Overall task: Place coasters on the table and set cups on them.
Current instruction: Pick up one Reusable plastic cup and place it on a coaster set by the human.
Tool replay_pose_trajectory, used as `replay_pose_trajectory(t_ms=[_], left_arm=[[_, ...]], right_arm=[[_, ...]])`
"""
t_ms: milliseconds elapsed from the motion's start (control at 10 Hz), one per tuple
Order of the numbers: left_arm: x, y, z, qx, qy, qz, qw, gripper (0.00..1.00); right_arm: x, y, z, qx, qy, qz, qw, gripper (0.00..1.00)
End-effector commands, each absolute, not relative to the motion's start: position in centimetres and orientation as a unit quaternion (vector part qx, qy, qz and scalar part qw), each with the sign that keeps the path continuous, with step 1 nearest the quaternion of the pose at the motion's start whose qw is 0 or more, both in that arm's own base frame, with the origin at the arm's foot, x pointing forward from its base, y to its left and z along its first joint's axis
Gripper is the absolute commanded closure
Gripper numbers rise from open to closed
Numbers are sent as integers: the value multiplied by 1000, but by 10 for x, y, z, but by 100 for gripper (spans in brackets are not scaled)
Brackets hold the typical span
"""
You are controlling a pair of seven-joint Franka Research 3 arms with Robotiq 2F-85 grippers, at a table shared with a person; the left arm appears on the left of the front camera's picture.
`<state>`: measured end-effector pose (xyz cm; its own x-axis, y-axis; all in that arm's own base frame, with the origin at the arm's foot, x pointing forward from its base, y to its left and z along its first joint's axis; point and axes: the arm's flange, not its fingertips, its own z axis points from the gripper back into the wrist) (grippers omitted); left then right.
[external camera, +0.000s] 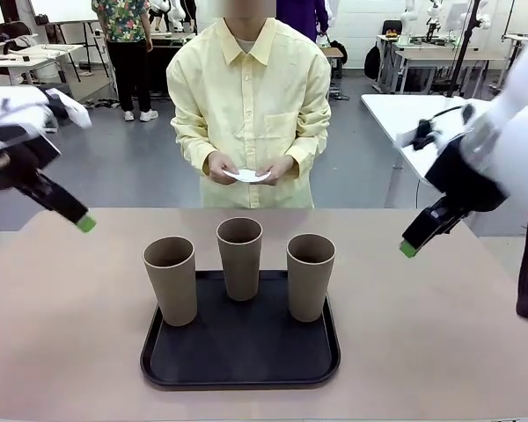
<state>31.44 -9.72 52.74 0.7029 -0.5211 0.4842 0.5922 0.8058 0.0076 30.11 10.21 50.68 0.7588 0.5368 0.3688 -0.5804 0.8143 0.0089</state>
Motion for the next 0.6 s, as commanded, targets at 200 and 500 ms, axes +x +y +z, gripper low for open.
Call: replay_pose_trajectory(t_ms=[200, 500], left_arm=[[291, 30, 496, -416, -283, -210, 838, 0], [312, 77, 459, -461, -202, -144, 852, 0]], right_arm=[[274, -25, 460, 457, -202, 178, 848, 0], [262, -66, 430, 497, -172, 149, 837, 0]])
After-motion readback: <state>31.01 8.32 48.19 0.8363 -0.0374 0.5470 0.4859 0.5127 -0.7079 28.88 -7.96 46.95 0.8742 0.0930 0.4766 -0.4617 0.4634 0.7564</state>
